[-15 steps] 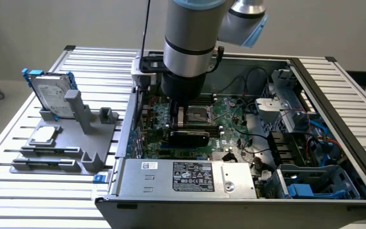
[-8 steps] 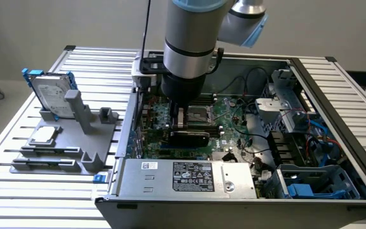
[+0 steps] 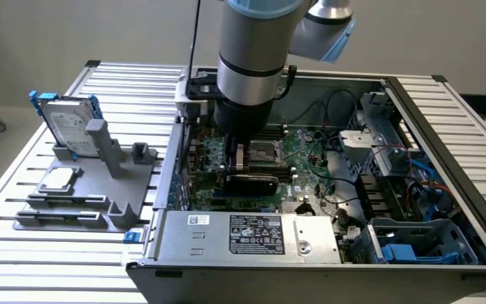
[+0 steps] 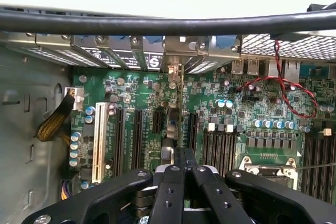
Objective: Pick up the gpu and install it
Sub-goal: 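Press down on the gpu until it lock into place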
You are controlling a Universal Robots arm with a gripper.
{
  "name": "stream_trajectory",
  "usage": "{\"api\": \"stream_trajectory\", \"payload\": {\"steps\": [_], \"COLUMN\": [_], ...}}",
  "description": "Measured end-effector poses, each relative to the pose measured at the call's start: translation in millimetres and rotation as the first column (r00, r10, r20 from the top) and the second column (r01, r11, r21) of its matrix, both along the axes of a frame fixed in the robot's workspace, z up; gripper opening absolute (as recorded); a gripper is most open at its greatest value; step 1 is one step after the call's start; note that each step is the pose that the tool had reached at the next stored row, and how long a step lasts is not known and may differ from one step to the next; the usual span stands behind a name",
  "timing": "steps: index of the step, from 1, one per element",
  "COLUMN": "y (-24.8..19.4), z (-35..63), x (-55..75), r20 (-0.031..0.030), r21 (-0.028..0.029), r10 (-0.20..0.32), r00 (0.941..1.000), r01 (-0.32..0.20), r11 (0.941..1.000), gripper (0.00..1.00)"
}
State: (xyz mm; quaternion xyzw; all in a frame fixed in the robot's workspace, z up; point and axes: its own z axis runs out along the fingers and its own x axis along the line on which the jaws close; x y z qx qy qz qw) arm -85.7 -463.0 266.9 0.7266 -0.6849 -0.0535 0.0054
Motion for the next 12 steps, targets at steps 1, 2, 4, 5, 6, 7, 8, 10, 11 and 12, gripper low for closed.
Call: {"api": "stream_trajectory", "payload": {"steps": [1, 2, 4, 5, 6, 7, 8, 10, 11, 12], "y": [0.0, 0.0, 0.0, 0.0, 0.1, 0.2, 0.3, 0.2, 0.2, 0.1], "z": [-0.7, -1.4, -2.1, -2.1, -2.3, -2.0, -0.3, 8.6, 12.2, 13.6], "x": [-0.1, -0.1, -0.2, -0.2, -0.2, -0.1, -0.1, -0.1, -0.3, -0.8], "r20": [-0.0004, -0.0007, -0.0010, -0.0009, -0.0008, -0.0004, 0.0005, -0.0002, -0.0002, -0.0004], "r21": [-0.0002, -0.0006, -0.0010, -0.0010, -0.0009, 0.0000, 0.0020, 0.0000, 0.0002, 0.0001], "r10": [0.000, 0.000, 0.000, 0.000, 0.000, 0.000, -0.001, 0.000, 0.000, 0.000], "r00": [1.0000, 1.0000, 1.0000, 1.0000, 1.0000, 1.0000, 1.0000, 1.0000, 1.0000, 1.0000], "r01": [0.000, 0.000, 0.000, 0.000, 0.000, 0.000, 0.001, 0.000, 0.000, 0.000], "r11": [1.0000, 1.0000, 1.0000, 1.0000, 1.0000, 1.0000, 1.0000, 1.0000, 1.0000, 1.0000], "gripper": [0.11, 0.11, 0.11, 0.11, 0.11, 0.11, 0.11, 0.11, 0.11, 0.11]}}
